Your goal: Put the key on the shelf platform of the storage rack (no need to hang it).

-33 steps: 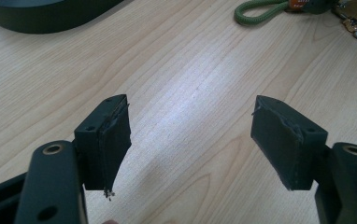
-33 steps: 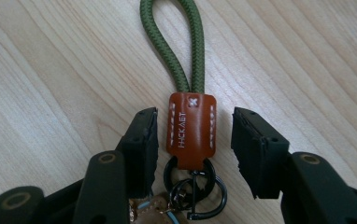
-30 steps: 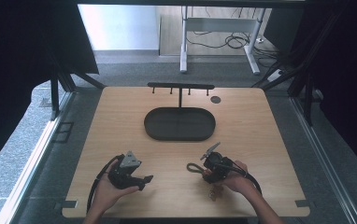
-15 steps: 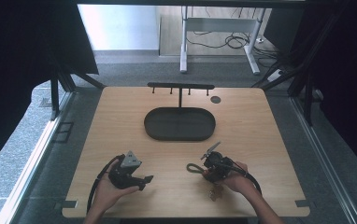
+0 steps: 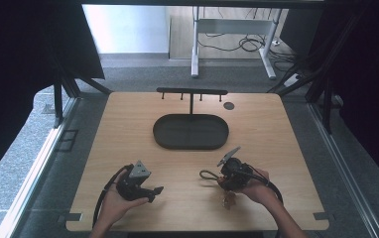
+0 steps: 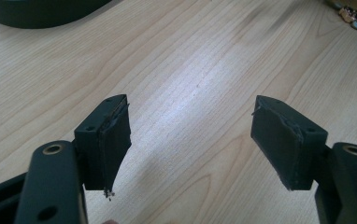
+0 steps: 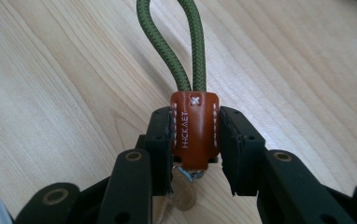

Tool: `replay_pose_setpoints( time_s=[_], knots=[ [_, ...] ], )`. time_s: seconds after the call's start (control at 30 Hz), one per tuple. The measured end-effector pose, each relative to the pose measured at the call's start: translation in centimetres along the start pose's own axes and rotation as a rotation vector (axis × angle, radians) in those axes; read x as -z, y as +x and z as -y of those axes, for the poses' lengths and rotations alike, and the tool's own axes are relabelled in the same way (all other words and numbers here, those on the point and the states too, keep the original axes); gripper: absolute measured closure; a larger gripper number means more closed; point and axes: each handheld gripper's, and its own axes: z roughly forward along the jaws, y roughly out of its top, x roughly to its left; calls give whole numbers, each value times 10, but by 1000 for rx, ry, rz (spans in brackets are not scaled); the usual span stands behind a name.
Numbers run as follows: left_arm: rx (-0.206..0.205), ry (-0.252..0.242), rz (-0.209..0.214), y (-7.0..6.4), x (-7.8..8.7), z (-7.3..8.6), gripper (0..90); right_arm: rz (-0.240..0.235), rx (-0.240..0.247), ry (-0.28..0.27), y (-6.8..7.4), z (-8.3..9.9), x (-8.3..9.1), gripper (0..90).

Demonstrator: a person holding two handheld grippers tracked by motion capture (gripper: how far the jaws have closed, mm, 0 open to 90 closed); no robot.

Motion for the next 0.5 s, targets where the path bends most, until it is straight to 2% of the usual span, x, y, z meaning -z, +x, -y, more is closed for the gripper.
replay_pose_setpoints(
  time_s=[0.17,0.23,0.5],
  knots=[
    [0,0,2,0,-1,0,291,2,2,-18,-1,-1,10,670],
    [0,0,3,0,0,0,291,-11,7,-40,-1,-1,17,670],
    [-1,-1,3,0,0,0,291,1,17,-52,-1,-4,29,670]
  ],
)
